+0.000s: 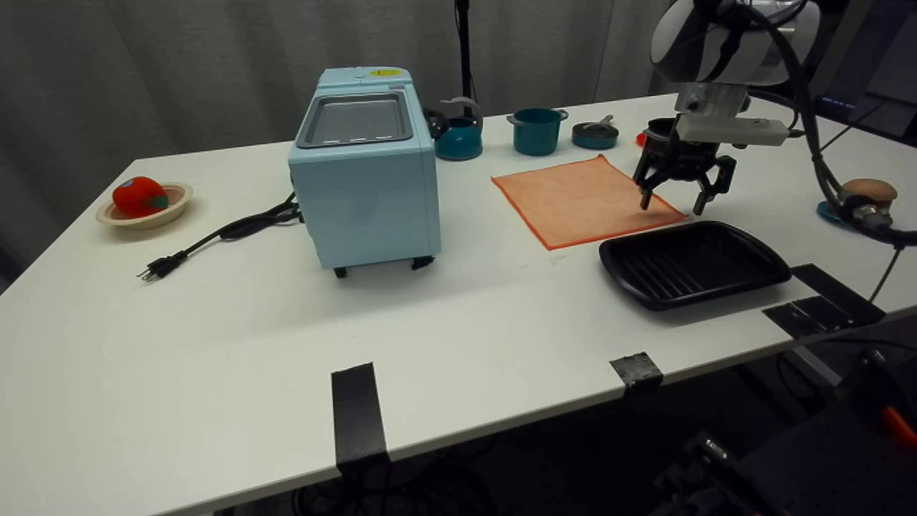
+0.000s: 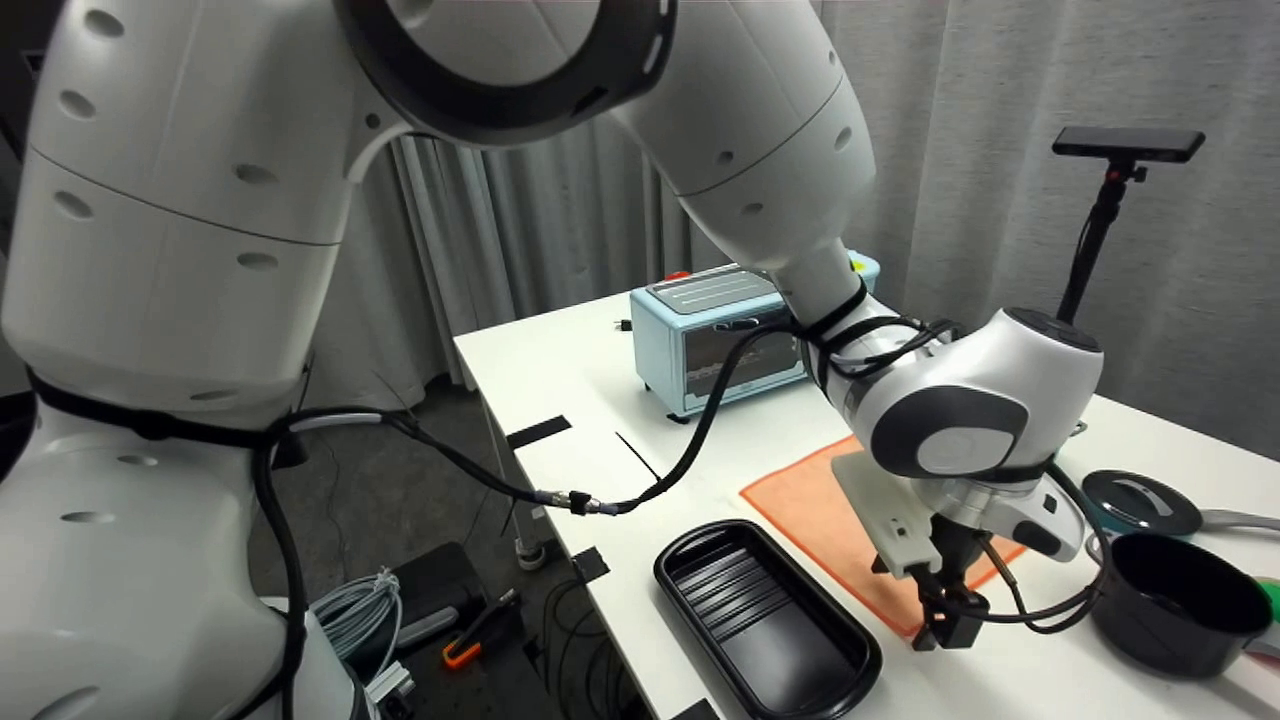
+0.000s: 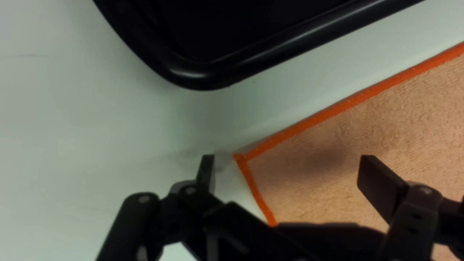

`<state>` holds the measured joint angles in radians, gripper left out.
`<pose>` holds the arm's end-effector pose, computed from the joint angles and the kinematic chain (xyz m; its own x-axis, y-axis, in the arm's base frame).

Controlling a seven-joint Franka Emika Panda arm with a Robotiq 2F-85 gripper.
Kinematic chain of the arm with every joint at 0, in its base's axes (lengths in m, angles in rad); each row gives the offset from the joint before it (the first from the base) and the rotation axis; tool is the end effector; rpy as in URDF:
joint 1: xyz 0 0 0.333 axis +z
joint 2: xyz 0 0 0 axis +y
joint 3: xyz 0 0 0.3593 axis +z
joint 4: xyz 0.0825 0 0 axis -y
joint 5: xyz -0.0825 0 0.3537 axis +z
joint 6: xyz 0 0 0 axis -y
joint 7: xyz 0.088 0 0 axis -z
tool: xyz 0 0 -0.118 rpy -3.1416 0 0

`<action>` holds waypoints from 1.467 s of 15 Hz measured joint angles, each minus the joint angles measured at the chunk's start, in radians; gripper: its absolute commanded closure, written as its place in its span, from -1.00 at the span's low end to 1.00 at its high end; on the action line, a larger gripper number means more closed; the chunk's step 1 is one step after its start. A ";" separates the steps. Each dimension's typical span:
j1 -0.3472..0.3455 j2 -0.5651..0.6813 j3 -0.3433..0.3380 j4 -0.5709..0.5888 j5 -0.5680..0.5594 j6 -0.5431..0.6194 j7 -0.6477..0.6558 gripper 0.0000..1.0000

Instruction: Pick up the orange towel and place it crumpled on the counter

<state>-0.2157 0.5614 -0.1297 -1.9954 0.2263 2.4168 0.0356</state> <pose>0.5635 -0.1958 0.2172 0.8488 -0.5109 -0.1364 -0.5211 -0.8519 -0.0523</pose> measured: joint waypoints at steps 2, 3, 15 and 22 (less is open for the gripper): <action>-0.005 0.024 0.000 0.015 0.000 0.000 0.008 -0.87; -0.007 0.034 0.000 0.022 0.000 0.000 0.012 -0.45; 0.031 0.033 0.033 0.044 0.000 -0.001 0.058 1.00; 0.046 0.002 0.031 0.044 -0.009 -0.001 0.059 0.94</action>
<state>-0.1702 0.5630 -0.0986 -1.9518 0.2171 2.4157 0.0948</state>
